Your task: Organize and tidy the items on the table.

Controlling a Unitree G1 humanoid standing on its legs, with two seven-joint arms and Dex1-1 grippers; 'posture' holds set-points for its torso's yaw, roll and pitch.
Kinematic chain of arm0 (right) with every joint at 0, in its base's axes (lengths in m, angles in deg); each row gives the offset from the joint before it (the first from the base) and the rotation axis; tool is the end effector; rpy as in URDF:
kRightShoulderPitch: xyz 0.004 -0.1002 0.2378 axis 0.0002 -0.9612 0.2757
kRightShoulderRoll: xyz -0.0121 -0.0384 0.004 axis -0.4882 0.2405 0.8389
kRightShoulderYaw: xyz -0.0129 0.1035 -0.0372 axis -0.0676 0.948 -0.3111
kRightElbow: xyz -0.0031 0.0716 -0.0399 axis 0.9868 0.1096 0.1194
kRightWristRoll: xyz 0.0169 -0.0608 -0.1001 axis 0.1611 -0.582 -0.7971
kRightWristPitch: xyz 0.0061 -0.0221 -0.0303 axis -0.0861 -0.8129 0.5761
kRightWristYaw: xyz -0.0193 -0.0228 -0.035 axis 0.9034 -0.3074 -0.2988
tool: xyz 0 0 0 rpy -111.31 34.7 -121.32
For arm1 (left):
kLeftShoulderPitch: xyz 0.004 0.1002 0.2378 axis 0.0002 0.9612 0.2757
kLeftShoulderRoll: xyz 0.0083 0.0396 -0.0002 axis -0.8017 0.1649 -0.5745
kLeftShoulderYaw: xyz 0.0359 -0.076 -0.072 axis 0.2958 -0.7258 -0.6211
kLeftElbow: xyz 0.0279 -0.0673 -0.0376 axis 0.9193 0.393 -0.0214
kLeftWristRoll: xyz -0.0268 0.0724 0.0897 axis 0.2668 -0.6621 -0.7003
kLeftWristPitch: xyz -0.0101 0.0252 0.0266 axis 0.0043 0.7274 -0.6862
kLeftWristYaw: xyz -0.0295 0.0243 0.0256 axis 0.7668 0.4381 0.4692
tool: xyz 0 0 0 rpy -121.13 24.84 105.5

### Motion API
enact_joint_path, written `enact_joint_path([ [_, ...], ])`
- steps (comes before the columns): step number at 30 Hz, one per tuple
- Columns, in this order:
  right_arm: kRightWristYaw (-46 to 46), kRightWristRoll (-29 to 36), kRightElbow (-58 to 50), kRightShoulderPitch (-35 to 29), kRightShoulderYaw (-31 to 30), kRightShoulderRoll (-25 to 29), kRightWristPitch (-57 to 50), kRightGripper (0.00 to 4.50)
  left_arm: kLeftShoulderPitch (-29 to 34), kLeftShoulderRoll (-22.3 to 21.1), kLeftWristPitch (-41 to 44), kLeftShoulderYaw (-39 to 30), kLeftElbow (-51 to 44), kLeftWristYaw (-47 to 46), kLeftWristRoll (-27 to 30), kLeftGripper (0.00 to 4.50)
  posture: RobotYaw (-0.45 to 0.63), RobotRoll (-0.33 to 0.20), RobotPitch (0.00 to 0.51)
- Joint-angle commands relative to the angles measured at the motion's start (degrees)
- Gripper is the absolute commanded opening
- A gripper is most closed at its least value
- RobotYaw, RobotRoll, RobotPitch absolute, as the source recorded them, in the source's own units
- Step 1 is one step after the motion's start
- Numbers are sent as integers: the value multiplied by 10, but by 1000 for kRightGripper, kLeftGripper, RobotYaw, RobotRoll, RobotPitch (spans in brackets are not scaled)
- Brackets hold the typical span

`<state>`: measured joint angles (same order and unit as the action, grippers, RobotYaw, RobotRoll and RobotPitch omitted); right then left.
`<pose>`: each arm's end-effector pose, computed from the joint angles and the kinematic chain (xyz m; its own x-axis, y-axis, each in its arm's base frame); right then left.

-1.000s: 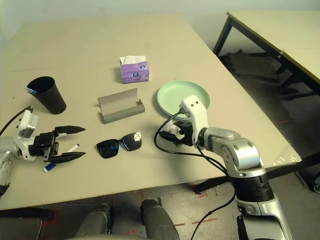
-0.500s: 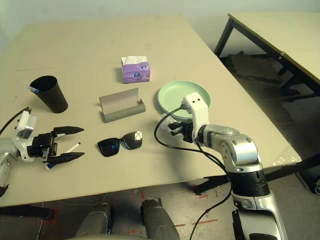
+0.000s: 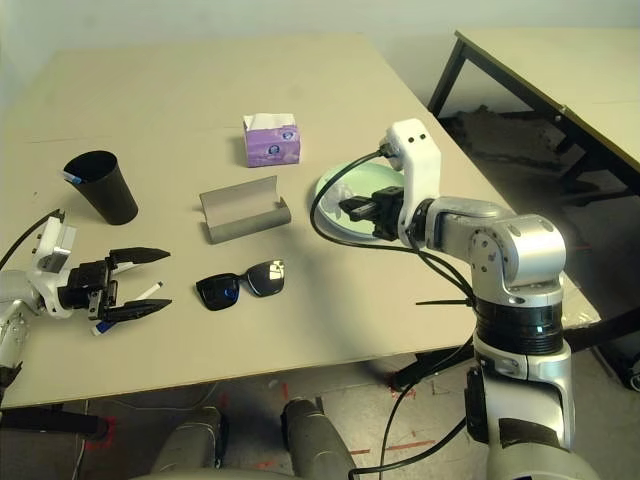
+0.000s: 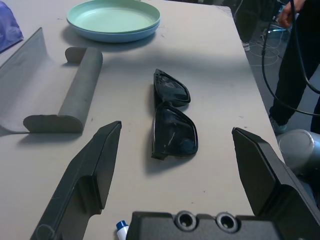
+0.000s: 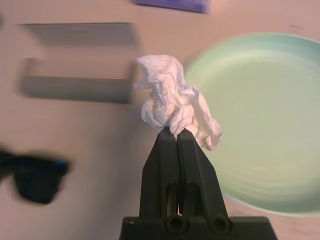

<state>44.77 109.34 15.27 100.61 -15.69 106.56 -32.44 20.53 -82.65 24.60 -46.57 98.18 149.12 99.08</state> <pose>0.2968 -0.2361 0.2249 0.8121 0.4134 -0.4118 -0.4470 0.8944 0.0162 0.2692 0.2988 0.1200 0.3050 -0.9430 -0.1334 0.9471 0.2856 0.1466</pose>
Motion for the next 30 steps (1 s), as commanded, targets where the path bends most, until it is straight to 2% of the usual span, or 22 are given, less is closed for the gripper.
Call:
enact_joint_path([
  [1, -16, -28, 42, 27, -14, -4, 19, 39, -12, 3, -5, 2, 13, -16, -13, 4500, -49, 0, 109],
  [5, -31, -63, 80, 46, -34, -7, 37, 39, -20, 6, -4, 8, 11, -39, -24, 4500, -43, 0, 111],
  [15, -41, -86, 107, 46, -31, -24, 53, 39, -41, 17, 29, 6, -23, -93, -22, 4500, -42, 0, 111],
  [30, -59, -116, 137, 37, -30, -40, 88, 39, -28, 11, 31, 3, -34, -94, -20, 4500, -32, 0, 111],
])
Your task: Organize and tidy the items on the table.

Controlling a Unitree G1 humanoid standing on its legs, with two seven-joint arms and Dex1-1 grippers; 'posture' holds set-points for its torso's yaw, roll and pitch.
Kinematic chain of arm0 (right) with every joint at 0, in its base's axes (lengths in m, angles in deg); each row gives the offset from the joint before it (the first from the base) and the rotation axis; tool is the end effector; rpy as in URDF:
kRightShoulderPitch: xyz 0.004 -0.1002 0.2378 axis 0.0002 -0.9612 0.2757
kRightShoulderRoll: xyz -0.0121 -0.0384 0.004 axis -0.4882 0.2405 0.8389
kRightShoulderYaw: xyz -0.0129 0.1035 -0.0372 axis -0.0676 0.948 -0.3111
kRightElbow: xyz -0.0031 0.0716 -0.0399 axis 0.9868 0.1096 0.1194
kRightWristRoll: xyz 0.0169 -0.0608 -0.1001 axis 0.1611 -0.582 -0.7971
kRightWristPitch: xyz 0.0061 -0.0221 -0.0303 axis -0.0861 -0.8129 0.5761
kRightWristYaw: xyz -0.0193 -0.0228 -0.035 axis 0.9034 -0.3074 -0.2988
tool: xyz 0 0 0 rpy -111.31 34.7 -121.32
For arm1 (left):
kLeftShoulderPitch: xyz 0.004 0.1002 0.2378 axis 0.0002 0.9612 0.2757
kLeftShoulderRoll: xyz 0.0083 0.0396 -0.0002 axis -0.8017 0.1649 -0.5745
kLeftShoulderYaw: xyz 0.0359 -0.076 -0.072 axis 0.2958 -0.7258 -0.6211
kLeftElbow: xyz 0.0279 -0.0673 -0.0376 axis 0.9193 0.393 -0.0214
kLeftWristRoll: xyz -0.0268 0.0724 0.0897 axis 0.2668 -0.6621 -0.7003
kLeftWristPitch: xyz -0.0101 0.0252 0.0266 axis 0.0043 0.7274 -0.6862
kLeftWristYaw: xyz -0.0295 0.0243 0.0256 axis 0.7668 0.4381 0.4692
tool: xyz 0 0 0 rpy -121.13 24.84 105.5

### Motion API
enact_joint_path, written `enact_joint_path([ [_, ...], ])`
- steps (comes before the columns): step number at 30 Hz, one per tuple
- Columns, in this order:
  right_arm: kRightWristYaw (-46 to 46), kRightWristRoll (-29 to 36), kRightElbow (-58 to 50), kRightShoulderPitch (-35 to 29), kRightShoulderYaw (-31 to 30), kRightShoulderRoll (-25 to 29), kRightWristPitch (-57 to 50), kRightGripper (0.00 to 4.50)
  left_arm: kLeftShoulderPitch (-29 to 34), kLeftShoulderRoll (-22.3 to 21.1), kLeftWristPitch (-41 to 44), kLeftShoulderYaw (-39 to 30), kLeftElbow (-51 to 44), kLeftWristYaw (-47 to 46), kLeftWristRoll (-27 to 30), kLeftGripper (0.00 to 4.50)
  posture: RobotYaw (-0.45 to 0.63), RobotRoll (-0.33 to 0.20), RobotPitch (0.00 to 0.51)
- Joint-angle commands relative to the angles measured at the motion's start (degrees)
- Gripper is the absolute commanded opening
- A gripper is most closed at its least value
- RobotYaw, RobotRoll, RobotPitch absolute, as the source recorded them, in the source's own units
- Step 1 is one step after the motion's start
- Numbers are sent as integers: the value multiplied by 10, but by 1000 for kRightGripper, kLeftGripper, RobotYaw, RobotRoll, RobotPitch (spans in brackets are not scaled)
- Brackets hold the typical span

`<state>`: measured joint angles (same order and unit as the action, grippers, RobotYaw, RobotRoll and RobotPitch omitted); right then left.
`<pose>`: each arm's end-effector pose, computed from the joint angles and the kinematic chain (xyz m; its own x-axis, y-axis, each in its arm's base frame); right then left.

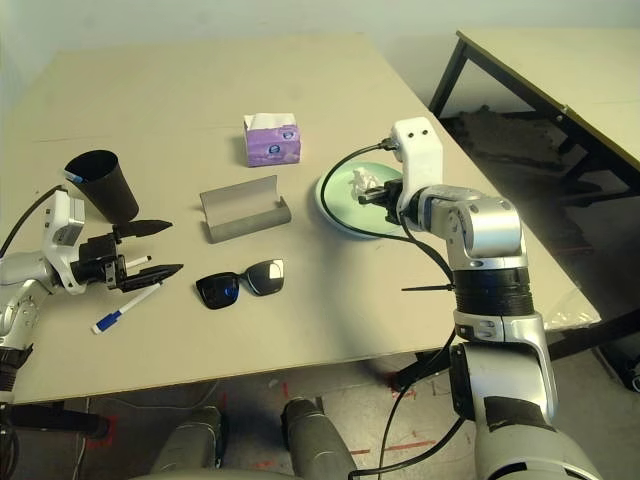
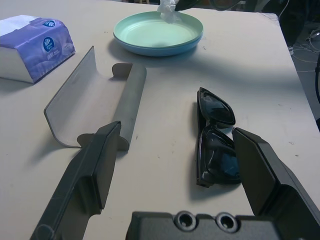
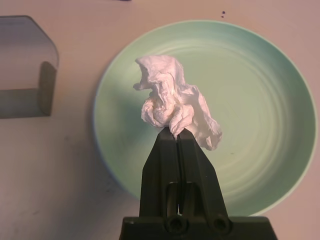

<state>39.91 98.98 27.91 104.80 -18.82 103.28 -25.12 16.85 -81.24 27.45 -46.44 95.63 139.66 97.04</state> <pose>0.3233 -0.2369 0.2099 0.8697 0.2177 -0.4429 -0.2836 0.9550 -0.0873 0.2805 0.2844 0.1375 0.4270 -0.8985 -0.1014 0.8922 0.4005 0.2086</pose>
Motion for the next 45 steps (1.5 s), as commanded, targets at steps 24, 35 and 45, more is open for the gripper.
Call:
enact_joint_path([
  [24, 42, 10, -91, -44, -3, 21, -51, 4458, 4, -2, -2, 2, 6, 8, -1, 4500, -58, 0, 94],
  [35, 302, -49, -277, 48, -305, 143, 68, 4458, 4, -21, -16, -14, 37, 59, 13, 4500, -74, 0, 95],
  [45, 328, -106, -198, 154, -450, -8, 35, 4458, 18, -67, -46, -40, 59, 109, 16, 4500, -18, 0, 115],
])
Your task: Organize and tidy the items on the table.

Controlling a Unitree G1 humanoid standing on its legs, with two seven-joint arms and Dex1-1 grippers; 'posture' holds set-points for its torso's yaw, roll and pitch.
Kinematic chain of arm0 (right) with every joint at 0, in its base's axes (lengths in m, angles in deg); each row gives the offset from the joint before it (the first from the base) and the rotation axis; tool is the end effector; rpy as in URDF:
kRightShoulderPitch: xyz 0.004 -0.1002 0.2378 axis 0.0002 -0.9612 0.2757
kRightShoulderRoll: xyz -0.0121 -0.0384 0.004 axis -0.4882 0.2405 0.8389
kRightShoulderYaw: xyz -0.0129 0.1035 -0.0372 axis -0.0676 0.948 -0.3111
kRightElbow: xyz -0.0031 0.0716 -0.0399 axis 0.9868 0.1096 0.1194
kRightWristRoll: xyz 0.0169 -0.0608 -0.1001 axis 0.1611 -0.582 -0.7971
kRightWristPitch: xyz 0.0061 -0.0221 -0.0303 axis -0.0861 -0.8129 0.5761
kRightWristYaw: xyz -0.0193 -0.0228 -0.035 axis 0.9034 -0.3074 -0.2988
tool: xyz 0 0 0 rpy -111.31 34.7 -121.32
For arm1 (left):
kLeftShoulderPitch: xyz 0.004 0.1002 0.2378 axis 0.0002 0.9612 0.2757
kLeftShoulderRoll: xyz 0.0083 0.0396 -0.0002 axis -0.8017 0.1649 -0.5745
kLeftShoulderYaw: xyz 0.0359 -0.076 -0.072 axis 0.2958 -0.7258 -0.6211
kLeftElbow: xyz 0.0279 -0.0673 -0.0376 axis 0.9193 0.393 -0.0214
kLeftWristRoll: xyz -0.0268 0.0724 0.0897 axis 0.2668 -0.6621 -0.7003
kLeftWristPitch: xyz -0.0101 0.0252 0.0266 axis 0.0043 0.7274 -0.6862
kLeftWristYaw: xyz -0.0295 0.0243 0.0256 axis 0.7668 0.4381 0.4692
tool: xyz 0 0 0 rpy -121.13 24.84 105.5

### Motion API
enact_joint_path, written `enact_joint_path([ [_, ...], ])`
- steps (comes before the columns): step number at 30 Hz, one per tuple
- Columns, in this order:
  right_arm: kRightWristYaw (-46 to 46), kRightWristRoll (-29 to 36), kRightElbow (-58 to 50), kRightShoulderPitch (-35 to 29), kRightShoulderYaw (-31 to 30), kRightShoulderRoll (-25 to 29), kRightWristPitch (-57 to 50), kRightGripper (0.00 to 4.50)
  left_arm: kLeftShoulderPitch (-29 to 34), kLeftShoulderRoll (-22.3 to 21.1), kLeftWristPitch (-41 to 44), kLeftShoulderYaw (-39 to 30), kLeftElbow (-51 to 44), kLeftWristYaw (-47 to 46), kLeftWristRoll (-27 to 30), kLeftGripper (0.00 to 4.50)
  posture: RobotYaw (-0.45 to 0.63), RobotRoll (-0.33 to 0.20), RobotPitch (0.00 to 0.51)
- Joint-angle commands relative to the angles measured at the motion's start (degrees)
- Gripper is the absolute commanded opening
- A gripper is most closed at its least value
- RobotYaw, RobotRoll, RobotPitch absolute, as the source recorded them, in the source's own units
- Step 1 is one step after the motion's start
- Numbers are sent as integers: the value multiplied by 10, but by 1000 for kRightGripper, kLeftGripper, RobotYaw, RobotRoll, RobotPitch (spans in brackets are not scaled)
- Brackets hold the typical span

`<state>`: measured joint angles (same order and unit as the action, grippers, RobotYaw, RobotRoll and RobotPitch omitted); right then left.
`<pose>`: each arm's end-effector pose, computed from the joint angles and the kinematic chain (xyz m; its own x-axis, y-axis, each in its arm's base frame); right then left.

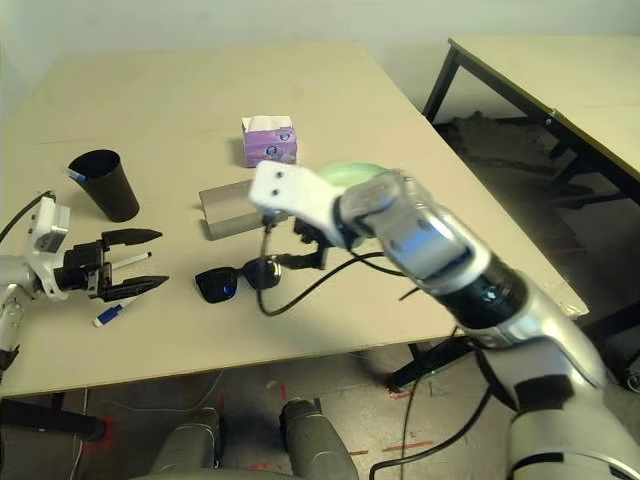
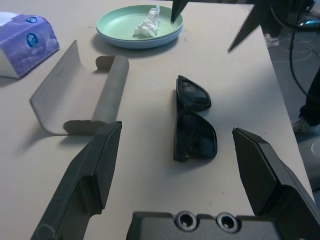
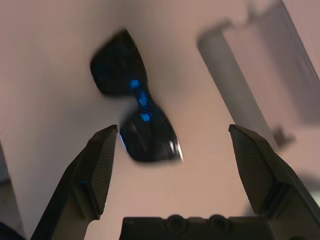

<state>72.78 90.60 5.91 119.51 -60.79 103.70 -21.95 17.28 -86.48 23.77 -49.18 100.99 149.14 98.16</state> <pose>0.2910 -0.0790 0.2381 0.3306 0.6083 -0.7216 -0.9261 0.0619 -0.3721 0.2728 0.3195 0.1450 0.3750 -0.9120 -0.1661 0.9153 0.3358 0.2225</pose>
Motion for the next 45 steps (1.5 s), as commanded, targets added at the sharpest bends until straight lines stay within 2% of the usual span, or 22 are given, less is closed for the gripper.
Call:
enact_joint_path([
  [1, 2, -27, 24, 7, -37, -18, 4, 4458, 17, -19, -10, -17, 5, 17, 7, 4500, -17, 0, 116],
  [11, -1, -107, 64, -17, -107, -54, 69, 4458, 46, -34, -11, -37, -6, 10, 13, 4500, -7, 0, 115],
  [26, 12, -154, 90, -46, -99, -90, 96, 4458, 58, -39, -14, -28, -21, 18, 9, 4500, -8, 0, 117],
  [29, 11, -158, 89, -52, -97, -96, 102, 3838, 58, -38, -13, -28, -23, 17, 10, 4500, -8, 0, 118],
  [39, 19, -180, 80, -73, -95, -88, 117, 259, 63, -36, -11, -30, -32, 11, 13, 4500, -2, 0, 112],
  [45, 28, -195, 87, -76, -87, -82, 136, 176, 66, -33, 0, -32, -35, -4, 15, 4500, -3, 0, 109],
])
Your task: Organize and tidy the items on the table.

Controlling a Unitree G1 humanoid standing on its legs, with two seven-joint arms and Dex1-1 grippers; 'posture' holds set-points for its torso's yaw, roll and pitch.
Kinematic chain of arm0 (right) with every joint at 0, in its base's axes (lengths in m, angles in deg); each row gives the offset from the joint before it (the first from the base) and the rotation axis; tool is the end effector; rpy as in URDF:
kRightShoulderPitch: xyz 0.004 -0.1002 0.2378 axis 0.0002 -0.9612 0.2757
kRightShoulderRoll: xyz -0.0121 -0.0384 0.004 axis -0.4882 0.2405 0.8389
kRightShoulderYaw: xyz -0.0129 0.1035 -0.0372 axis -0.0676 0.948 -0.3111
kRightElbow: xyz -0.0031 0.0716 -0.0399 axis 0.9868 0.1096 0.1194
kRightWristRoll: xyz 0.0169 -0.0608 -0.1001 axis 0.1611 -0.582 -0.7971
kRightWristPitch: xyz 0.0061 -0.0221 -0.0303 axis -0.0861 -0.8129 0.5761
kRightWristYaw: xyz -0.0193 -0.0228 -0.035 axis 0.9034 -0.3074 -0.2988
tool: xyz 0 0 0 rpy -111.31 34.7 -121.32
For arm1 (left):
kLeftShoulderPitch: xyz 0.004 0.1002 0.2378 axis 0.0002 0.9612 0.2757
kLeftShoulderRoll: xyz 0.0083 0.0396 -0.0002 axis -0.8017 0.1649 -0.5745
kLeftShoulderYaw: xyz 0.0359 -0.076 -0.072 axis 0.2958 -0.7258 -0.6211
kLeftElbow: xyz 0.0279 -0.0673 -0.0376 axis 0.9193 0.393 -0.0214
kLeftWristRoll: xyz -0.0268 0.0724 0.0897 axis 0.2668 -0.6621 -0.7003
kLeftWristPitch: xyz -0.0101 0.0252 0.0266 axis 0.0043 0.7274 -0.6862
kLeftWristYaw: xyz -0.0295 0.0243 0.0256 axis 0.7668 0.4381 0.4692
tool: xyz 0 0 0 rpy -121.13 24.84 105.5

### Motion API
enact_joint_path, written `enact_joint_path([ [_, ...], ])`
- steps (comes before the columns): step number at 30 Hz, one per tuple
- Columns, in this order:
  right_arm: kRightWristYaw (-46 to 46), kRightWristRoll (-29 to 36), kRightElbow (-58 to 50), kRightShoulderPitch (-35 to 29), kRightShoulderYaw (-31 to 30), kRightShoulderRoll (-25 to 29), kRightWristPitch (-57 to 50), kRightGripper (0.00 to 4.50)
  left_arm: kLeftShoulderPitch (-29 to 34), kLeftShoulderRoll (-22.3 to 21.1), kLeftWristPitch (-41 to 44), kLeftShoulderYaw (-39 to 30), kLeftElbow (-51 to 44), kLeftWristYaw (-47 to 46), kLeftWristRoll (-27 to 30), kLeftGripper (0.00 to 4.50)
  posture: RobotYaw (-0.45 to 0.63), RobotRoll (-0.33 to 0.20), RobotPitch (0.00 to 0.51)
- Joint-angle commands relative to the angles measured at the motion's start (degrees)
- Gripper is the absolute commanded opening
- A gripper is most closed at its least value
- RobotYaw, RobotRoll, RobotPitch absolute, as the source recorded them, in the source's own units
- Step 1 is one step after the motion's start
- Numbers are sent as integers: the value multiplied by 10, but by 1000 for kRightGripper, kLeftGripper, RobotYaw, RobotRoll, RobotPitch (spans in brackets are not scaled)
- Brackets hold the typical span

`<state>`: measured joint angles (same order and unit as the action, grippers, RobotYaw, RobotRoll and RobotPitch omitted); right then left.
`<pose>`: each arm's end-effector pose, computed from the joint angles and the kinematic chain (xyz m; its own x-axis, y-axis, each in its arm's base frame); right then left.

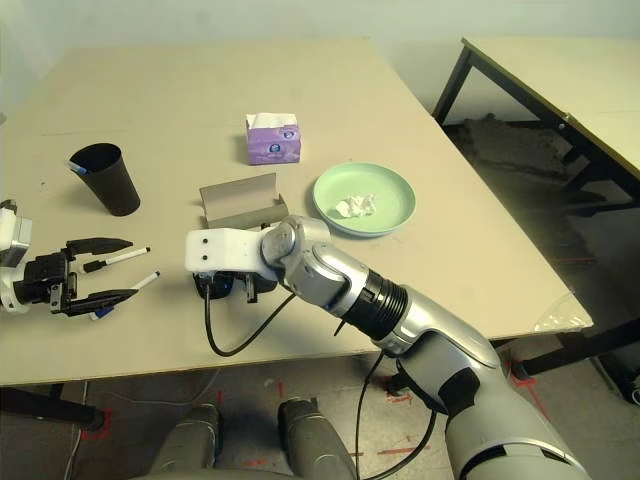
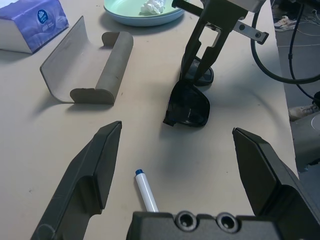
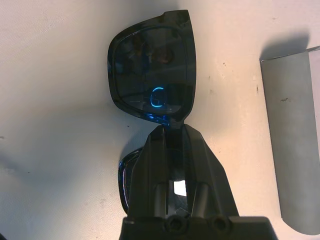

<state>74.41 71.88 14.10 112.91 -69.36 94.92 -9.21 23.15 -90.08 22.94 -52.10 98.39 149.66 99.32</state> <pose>0.2913 -0.0458 0.1793 0.3199 0.5260 -0.7880 -0.8882 -0.1231 -0.4427 0.2517 0.3383 0.1465 0.4061 -0.8890 -0.2115 0.9048 0.3587 0.2296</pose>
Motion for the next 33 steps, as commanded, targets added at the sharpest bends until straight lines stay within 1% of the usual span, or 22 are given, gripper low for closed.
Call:
enact_joint_path([
  [1, 12, -10, 9, -9, 1, 7, 13, 176, 7, 5, 12, -4, -9, -17, 4, 4500, -3, 0, 109],
  [5, 13, -20, 34, 5, 12, 9, 52, 176, -4, 16, 49, -8, -6, -84, -5, 4500, -5, 0, 106],
  [10, 24, -24, 58, 20, 29, 7, 100, 176, -6, 20, 84, -2, -10, -151, -21, 4500, -1, 0, 102],
  [14, 28, -28, 73, 28, 43, -4, 120, 176, -3, 25, 84, 2, -5, -184, -38, 4500, 0, 0, 99],
  [22, 23, -37, 132, 71, 78, -23, 167, 176, -2, 31, 89, 7, -5, -197, -40, 4500, -3, 0, 98],
  [33, -30, -67, 310, 142, 114, -63, 291, 176, -13, 31, 92, 7, 3, -210, -49, 4500, -3, 0, 102],
])
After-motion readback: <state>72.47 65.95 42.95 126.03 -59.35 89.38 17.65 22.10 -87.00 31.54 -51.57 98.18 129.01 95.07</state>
